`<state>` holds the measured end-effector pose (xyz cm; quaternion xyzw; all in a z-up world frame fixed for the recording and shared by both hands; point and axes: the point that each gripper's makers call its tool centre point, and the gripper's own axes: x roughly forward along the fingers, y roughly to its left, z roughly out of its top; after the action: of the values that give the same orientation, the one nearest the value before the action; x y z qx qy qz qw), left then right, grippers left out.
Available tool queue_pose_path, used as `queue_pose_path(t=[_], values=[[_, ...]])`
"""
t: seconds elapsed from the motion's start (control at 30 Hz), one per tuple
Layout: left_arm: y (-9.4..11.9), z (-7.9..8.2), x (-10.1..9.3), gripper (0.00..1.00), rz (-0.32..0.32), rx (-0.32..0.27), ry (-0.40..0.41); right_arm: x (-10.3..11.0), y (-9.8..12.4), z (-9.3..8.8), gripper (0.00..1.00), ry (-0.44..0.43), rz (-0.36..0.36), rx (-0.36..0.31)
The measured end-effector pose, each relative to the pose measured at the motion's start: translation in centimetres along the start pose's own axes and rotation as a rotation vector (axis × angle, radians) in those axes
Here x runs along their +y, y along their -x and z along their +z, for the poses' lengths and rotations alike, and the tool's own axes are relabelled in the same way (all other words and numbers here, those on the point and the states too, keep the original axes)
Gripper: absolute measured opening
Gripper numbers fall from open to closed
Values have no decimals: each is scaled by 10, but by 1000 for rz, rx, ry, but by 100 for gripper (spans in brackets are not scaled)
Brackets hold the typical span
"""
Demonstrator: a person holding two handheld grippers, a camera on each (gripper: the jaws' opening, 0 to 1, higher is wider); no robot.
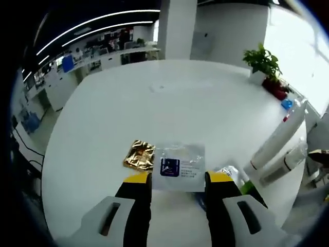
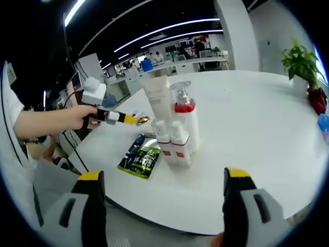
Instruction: Arrange the skincare products in the storage area until every visible bottle or jar stands upright without overlapping.
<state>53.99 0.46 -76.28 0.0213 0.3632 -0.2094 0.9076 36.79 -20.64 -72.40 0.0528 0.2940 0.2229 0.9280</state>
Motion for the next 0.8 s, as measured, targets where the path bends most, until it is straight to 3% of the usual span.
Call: queue_pose_path(t=[0.47,0.8], values=[[41,-2,-26,38,-38,-68,2,1,1,3,95,1,4,-15],[70,-13,-47,38,-73,-97,-25,2,2,4,94,17,6,-26]])
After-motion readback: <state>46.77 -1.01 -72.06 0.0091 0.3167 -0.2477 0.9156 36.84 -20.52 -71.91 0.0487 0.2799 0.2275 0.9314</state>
